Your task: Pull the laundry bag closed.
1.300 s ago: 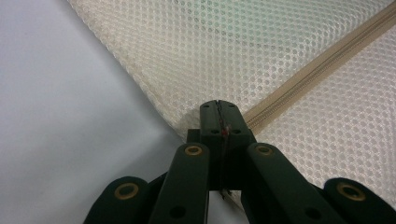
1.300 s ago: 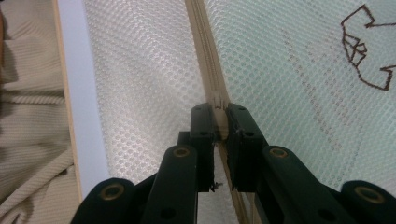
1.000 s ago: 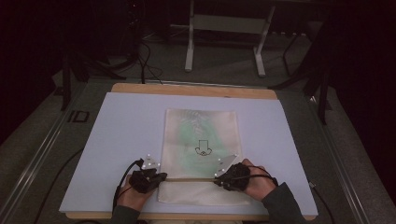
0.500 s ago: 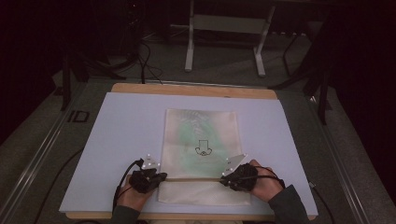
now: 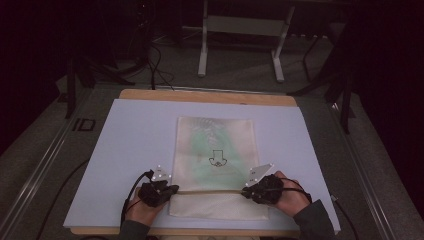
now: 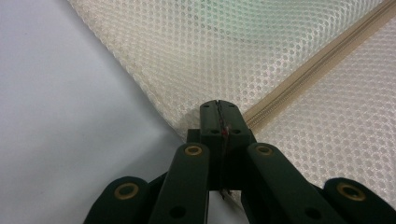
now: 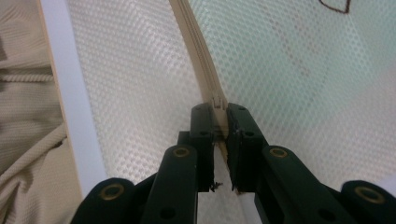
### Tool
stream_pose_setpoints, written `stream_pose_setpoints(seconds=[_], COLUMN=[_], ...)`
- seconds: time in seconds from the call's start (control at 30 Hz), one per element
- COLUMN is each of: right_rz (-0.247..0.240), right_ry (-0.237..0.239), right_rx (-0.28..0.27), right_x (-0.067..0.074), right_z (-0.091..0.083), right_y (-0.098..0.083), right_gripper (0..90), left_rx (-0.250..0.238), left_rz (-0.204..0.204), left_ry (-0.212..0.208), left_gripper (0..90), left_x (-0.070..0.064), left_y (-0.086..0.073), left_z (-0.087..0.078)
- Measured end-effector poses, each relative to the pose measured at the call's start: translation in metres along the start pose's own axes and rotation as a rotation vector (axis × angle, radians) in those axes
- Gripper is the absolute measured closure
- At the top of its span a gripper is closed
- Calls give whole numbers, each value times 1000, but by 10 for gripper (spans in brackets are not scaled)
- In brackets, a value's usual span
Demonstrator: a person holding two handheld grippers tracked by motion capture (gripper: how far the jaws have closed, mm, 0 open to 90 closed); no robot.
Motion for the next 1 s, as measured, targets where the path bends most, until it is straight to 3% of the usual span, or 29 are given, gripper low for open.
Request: stream_pose_setpoints(seconds=[1.0], right_rz=[110], right_ry=[-6], right_rx=[10], right_x=[-1], right_z=[-7], right_y=[-47], right_gripper=[823], left_rx=[2], left_rz=[2], left_ry=[2], left_gripper=[893], left_x=[0], left_y=[0], left_z=[0])
Point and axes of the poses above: each handheld gripper's, and its own axes: z roughly forward along the jaws, y roughly out of its top, x roughly to its left, the point moved 10 cm from there along z, roughly forward along the jaws, and after that the axes turned 6 degrees about -z, right-handed, at the moved point
